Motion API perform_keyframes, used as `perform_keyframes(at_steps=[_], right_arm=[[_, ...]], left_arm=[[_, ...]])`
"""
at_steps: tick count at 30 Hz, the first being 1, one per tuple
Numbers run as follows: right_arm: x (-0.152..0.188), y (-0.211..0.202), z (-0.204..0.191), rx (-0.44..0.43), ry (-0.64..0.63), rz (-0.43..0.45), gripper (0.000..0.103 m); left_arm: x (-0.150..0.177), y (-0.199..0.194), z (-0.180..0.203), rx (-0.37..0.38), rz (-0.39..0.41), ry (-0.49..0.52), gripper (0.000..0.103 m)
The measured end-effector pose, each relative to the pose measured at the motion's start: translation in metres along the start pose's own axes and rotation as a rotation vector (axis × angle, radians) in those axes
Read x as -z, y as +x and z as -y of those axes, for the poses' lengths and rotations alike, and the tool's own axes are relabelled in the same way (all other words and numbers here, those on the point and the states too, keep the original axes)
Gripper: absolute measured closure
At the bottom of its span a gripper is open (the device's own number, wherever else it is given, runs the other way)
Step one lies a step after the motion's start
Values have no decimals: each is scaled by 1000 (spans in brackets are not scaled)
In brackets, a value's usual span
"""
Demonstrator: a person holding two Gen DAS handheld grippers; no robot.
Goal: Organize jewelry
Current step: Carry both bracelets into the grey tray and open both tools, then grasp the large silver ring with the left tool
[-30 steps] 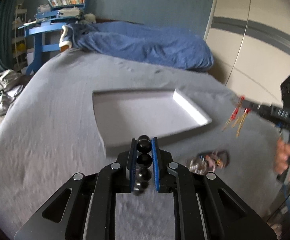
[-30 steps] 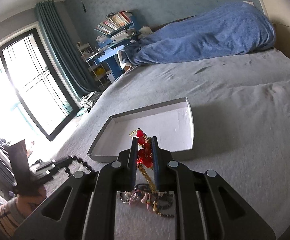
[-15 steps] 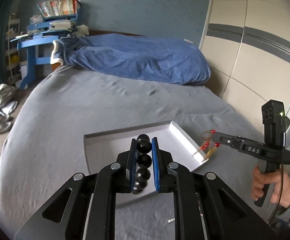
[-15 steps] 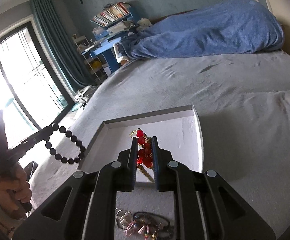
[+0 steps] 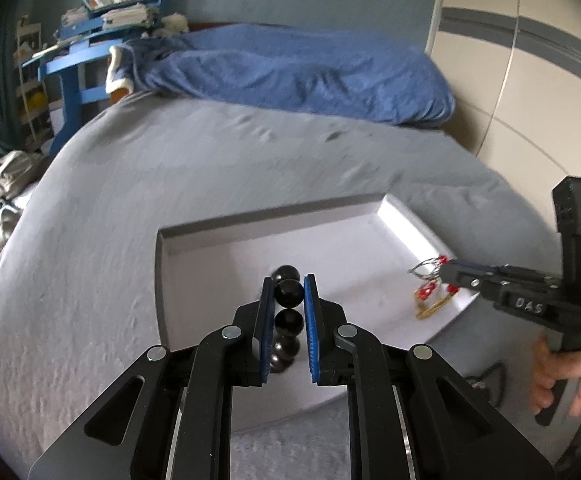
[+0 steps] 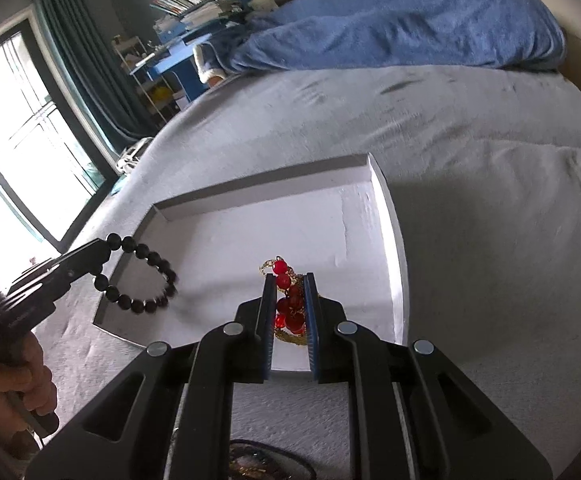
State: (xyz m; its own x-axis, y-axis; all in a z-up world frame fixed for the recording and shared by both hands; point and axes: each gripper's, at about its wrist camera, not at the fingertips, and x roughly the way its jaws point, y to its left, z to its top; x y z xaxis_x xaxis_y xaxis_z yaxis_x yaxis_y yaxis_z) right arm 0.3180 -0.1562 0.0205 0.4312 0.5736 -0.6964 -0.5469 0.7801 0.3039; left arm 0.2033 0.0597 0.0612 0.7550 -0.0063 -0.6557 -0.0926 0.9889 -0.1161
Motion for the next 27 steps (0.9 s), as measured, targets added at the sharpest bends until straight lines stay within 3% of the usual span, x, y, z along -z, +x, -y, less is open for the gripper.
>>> perform_keyframes(at_steps=[6, 8, 9, 11, 15, 17, 27], right_arm=[[9, 10, 2, 23, -12, -39, 89], [11, 10, 1, 21, -10, -40, 85], [12, 7, 0, 15, -12, -32, 76], [13, 0, -2, 13, -23, -12, 63], [19, -15, -3, 8, -29, 22, 59], [24, -24, -3, 9, -31, 45, 58], [65, -59, 2, -2, -19, 84, 56]], left_arm=[[19, 9, -10, -37, -45, -6, 85], [25, 6, -10, -59, -35, 1, 69], [28, 4, -10, -65, -28, 5, 60], [35, -1, -8, -72, -15, 24, 52], [49, -16, -3, -74, 26, 50, 44], [55, -24, -1, -66, 51, 51, 34], [91, -51, 18, 15, 56, 63, 30]])
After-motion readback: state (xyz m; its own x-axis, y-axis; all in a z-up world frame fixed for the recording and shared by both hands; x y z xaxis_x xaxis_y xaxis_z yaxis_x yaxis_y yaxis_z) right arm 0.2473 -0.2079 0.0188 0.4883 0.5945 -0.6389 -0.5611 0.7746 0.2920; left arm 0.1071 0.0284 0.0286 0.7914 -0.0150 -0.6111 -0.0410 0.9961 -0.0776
